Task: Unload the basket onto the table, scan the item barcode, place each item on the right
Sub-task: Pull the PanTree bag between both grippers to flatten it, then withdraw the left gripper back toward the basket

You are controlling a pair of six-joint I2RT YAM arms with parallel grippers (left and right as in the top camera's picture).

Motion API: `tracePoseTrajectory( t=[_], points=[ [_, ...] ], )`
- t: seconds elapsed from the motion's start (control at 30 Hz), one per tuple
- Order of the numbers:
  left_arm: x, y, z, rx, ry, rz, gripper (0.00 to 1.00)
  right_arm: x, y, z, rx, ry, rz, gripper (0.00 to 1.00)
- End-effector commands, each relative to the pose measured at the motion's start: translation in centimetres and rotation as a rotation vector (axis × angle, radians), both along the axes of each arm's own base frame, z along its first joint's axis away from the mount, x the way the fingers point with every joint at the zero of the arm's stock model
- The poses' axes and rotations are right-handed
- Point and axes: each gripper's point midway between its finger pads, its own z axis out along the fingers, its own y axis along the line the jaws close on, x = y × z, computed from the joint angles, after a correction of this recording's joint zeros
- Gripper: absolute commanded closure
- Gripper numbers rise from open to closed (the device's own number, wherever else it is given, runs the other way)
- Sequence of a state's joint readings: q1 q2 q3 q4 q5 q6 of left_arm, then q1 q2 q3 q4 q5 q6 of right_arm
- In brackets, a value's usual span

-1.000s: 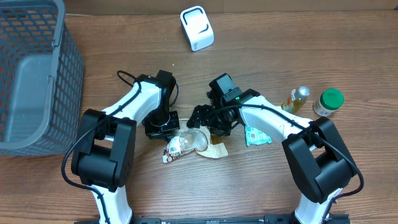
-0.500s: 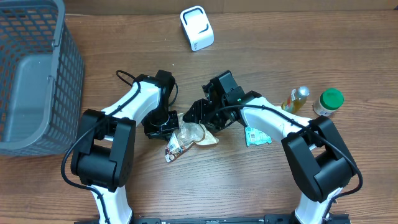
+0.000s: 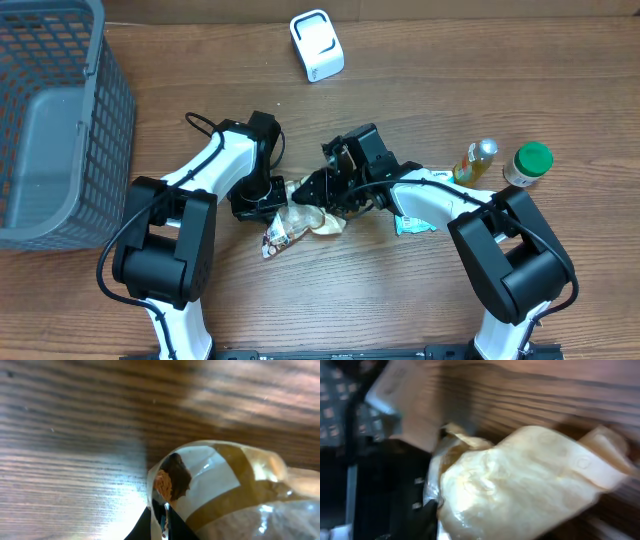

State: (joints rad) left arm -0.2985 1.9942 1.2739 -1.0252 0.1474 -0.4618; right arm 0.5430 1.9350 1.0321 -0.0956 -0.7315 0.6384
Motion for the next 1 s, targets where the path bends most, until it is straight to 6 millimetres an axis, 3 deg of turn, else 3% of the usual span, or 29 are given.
tracePoseTrajectory(
  t=[0.0,0.17,0.27,0.3,0.63,0.73,0.8,0.97],
  points=[
    [0.5,-1.0,-0.5,-0.038,-0.030,-0.038,0.96,-2.7,2.2,2.4,0.163,0.003,0.168,0.51],
    [0.7,-1.0,-0.5,-0.041,-0.037,-0.043,0.96,-2.8,2.6,3.1,0.202,-0.012,0.192,0.51],
    [0.9,-1.1,-0.6,-0.043,-0.046,-0.043,0.96,-2.6,2.5,2.8,0.185,-0.016,0.181,0.69],
    [0.9,-1.1,-0.6,-0.044,-0.048,-0.043,0.96,-2.7,2.6,2.8,0.182,-0.018,0.182,0.71],
    [1.6,-1.4,0.0,-0.101,-0.058,-0.049,0.96,-3.1,2.3,2.4,0.170,-0.025,0.206,0.72],
    [2.7,-0.8,1.0,-0.107,-0.084,-0.026,0.96,-3.1,2.1,2.4,0.169,-0.013,0.202,0.86],
    [3.8,-0.1,2.1,-0.112,-0.108,-0.001,0.96,-3.1,2.1,2.4,0.170,-0.028,0.209,0.89],
    [7.0,1.6,5.8,-0.132,-0.192,-0.011,0.96,-3.1,2.1,2.3,0.172,-0.051,0.224,0.90]
  ],
)
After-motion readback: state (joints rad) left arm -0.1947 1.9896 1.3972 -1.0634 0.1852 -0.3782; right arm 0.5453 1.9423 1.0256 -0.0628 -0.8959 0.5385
